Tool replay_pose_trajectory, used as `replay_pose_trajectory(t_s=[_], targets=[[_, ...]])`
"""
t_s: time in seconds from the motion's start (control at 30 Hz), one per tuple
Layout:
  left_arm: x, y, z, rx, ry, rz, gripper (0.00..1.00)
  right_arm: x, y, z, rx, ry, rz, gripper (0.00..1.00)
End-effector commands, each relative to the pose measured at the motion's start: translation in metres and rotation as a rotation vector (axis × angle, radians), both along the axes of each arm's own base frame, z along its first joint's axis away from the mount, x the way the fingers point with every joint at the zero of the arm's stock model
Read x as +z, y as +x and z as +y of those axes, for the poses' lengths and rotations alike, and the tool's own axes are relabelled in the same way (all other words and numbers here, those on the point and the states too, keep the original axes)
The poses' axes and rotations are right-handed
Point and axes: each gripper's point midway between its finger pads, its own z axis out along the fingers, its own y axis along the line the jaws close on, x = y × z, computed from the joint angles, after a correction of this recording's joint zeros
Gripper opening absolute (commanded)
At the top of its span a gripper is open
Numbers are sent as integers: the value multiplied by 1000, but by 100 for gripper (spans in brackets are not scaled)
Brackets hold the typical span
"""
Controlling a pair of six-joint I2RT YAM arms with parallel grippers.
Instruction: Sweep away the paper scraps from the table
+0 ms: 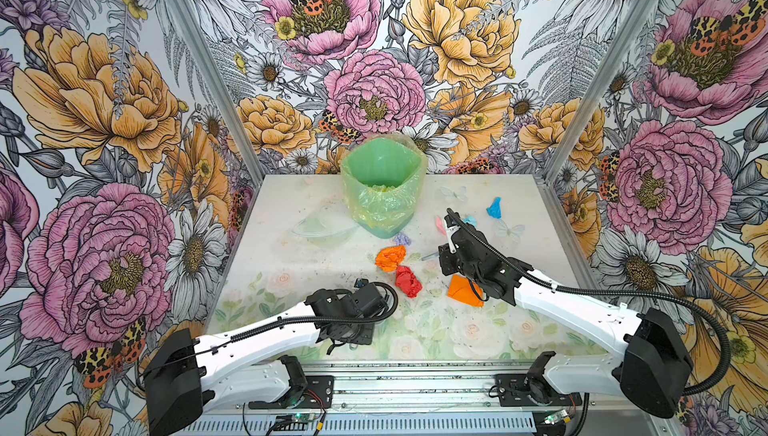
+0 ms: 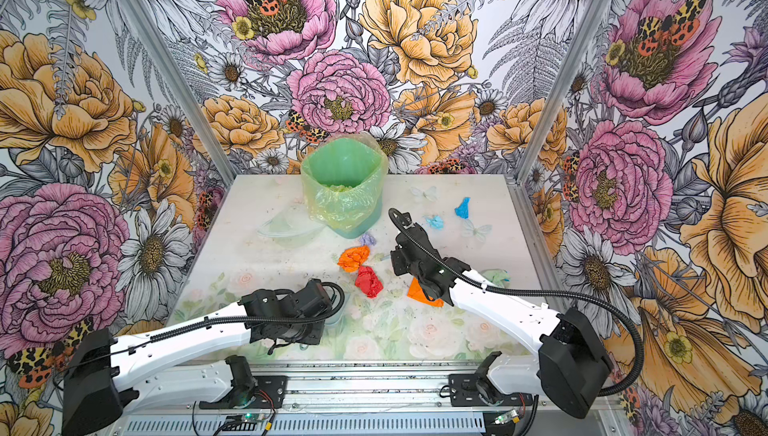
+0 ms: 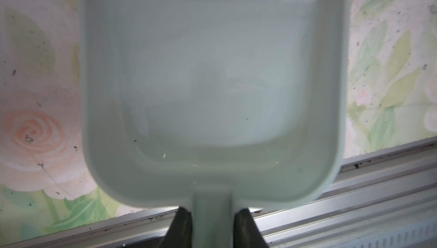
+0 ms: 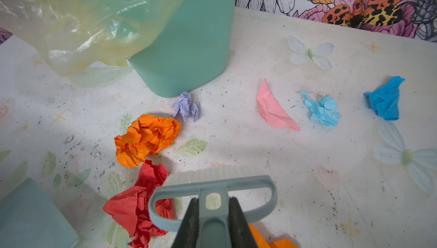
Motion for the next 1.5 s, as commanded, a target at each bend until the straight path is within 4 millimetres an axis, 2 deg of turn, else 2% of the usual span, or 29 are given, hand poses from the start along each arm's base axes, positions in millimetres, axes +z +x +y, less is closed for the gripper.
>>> replay_pose_trajectory(t_s=[0.0, 0.23, 0.53, 0.9, 1.2, 1.27, 1.47], targets=[[0, -3, -8, -39, 17, 13, 15, 11, 4, -1, -19, 1, -30, 0], [-4, -5, -24, -130, 69, 20, 15, -8, -3, -2, -9, -32, 14, 0], [-4, 3, -41, -188, 88, -5, 14, -29, -15, 15, 70, -37, 80, 0], [-14, 5, -51, -219, 99, 9, 14, -50, -29, 34, 142, -41, 151, 0], [-14, 11, -48, -197, 101, 2, 14, -53, -41, 40, 206, -23, 177, 0], [-15, 12, -47, -194, 100, 2, 14, -53, -52, 50, 255, -15, 185, 0], [-17, 14, -52, -207, 95, 4, 14, -49, -69, 61, 344, 27, 203, 0]])
